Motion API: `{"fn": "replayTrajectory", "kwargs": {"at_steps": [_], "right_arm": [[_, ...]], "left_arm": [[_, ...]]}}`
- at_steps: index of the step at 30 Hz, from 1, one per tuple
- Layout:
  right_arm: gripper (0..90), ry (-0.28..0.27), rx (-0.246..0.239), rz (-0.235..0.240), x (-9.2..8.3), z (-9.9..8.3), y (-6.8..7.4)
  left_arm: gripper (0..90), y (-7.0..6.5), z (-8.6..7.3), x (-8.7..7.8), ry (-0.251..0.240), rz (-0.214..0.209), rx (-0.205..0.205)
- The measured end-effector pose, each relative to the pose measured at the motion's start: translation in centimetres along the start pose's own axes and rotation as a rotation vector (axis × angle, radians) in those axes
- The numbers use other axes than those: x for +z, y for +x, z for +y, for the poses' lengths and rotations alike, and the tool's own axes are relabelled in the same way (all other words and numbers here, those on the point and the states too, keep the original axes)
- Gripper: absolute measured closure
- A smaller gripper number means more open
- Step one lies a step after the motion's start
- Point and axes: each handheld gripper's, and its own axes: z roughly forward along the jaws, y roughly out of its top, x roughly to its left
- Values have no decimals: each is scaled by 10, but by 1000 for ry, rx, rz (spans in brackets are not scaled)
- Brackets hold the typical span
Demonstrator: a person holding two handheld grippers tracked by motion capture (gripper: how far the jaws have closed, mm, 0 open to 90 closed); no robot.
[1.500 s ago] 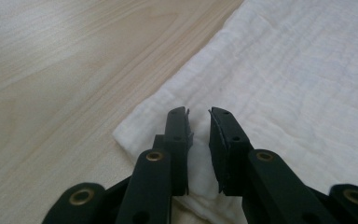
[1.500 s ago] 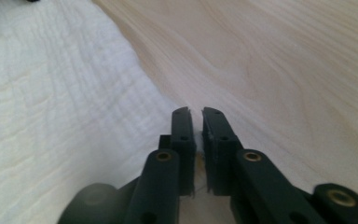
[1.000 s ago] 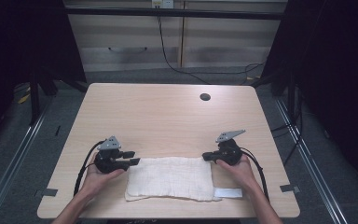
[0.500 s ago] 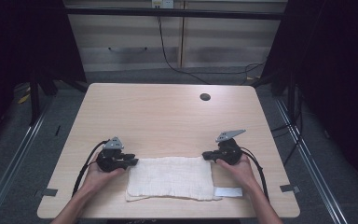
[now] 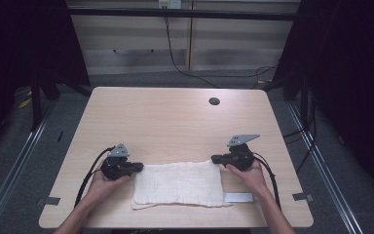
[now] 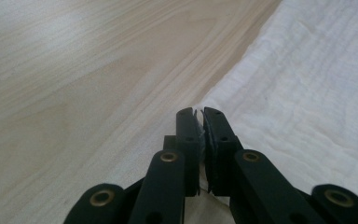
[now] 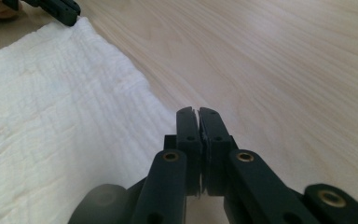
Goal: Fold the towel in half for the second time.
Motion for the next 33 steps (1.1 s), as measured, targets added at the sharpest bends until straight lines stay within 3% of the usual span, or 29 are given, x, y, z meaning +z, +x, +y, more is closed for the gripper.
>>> {"fn": "replayTrajectory", "kwargs": {"at_steps": [4,10,11,16,24,27,33], "right_arm": [[881,-13,0,0,-4,1,3],[882,-76,-39,1,-15,5,14],[882,-107,-53,8,-20,7,19],[883,-126,-81,50,-25,11,34],[882,-103,-96,113,-29,7,57],[882,-52,-98,137,-26,-3,69],[883,3,-96,158,-21,-15,78]], "left_arm": [[857,0,0,0,-1,-1,-8],[858,0,0,1,-6,2,-24],[860,1,0,2,-7,1,-31],[861,-3,1,2,-6,26,-18],[861,-5,1,3,-6,42,-24],[861,-10,2,3,4,74,3],[861,-9,2,3,2,72,0]]}}
